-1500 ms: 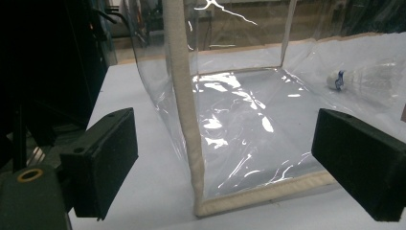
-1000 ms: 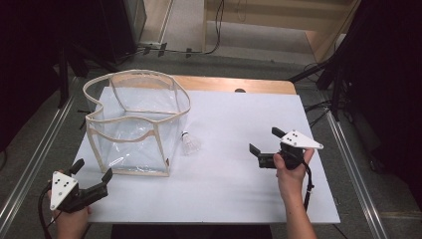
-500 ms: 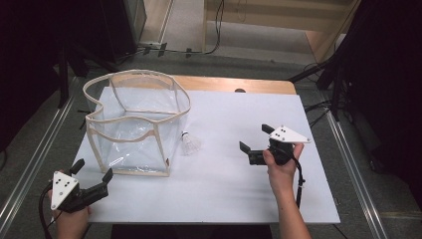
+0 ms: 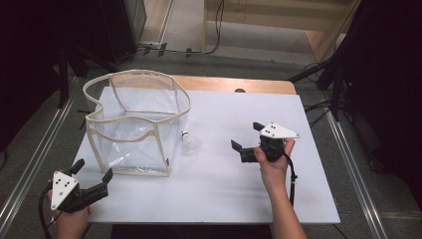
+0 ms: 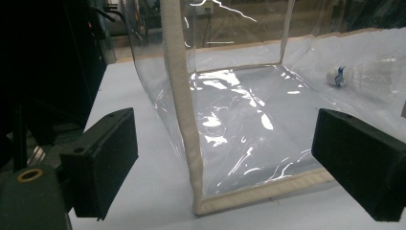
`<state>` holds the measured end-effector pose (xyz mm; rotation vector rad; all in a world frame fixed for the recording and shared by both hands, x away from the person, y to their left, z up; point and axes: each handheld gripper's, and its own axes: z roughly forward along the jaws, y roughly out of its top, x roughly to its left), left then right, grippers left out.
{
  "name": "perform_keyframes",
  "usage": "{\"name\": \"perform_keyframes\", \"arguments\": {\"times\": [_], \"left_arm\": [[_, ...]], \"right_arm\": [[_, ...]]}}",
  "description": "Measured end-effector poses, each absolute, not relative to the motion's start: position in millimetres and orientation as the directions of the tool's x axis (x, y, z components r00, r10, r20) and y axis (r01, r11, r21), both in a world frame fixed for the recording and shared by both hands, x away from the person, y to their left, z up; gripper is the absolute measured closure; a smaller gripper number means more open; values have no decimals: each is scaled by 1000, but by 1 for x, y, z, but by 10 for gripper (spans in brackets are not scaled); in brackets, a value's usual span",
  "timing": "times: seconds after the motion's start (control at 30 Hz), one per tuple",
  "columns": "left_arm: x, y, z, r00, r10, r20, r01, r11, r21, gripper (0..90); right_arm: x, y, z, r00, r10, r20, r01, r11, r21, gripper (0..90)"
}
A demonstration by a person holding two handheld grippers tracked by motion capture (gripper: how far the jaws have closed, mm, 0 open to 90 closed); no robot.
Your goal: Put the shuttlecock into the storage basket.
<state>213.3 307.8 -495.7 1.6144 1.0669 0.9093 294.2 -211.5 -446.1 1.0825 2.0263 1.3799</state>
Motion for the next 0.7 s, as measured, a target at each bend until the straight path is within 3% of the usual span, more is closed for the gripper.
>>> {"name": "perform_keyframes", "arguments": {"times": [0.7], "left_arm": [[213,309,-495,337,939,61,223,-142,964,92]], "right_arm": [[309,-191,-453,-615,786,68,365,207,908,30]]}}
